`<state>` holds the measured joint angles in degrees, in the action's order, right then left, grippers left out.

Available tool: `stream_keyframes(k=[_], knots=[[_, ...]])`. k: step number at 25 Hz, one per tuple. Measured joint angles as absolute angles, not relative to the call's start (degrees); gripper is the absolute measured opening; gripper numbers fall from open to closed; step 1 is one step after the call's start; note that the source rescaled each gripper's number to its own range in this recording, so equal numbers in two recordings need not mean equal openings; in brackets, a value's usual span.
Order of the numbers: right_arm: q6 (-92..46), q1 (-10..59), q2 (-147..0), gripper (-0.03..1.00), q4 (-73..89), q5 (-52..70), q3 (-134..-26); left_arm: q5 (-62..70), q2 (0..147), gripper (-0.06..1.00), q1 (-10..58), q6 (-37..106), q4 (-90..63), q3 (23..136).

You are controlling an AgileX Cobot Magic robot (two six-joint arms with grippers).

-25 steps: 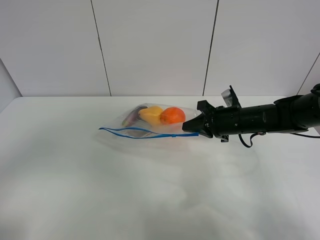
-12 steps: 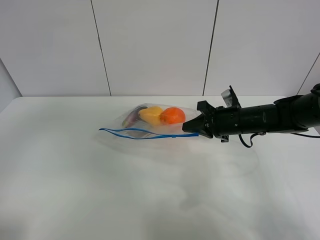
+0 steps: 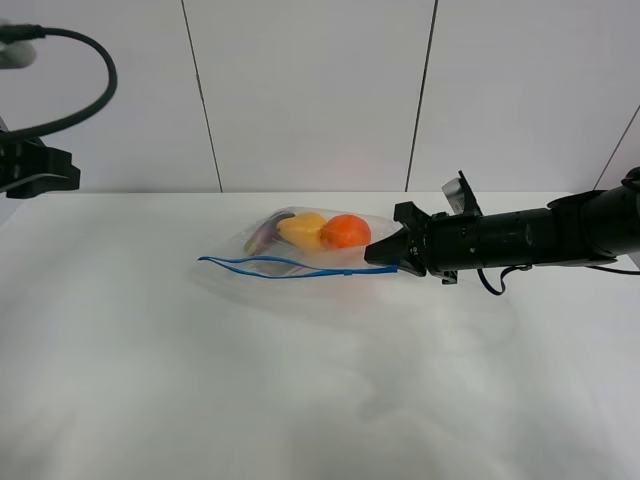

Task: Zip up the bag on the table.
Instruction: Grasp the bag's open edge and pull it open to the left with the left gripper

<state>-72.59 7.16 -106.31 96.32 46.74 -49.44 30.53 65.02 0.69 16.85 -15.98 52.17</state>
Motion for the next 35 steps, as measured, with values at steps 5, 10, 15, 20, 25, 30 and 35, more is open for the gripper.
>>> stream_keyframes(k=[5,10,15,20,25,30,35], knots=[[-72.59,7.16,-106.31,0.00,96.32,46.47,-49.44,29.19,71.61,1.00,1.15,17.14,-16.28,52.17],[-72.59,7.16,-106.31,0.00,96.32,45.45,-49.44,28.03,72.58,1.00,7.04,18.72,-18.75,52.17],[-72.73,7.16,-106.31,0.00,96.32,45.12,-49.44,27.33,72.62,1.00,18.55,20.45,-19.24,52.17],[-72.77,7.16,-106.31,0.00,96.32,45.07,-49.44,25.30,72.62,1.00,30.51,24.07,-19.50,52.07],[-72.77,7.16,-106.31,0.00,96.32,45.07,-49.44,21.37,72.62,1.00,38.93,26.39,-19.55,52.07],[-72.77,7.16,-106.31,0.00,96.32,45.02,-49.44,20.27,73.11,1.00,43.48,28.20,-19.61,52.02],[-72.77,7.16,-106.31,0.00,96.32,45.02,-49.44,18.19,81.80,1.00,44.47,29.36,-19.61,53.47]])
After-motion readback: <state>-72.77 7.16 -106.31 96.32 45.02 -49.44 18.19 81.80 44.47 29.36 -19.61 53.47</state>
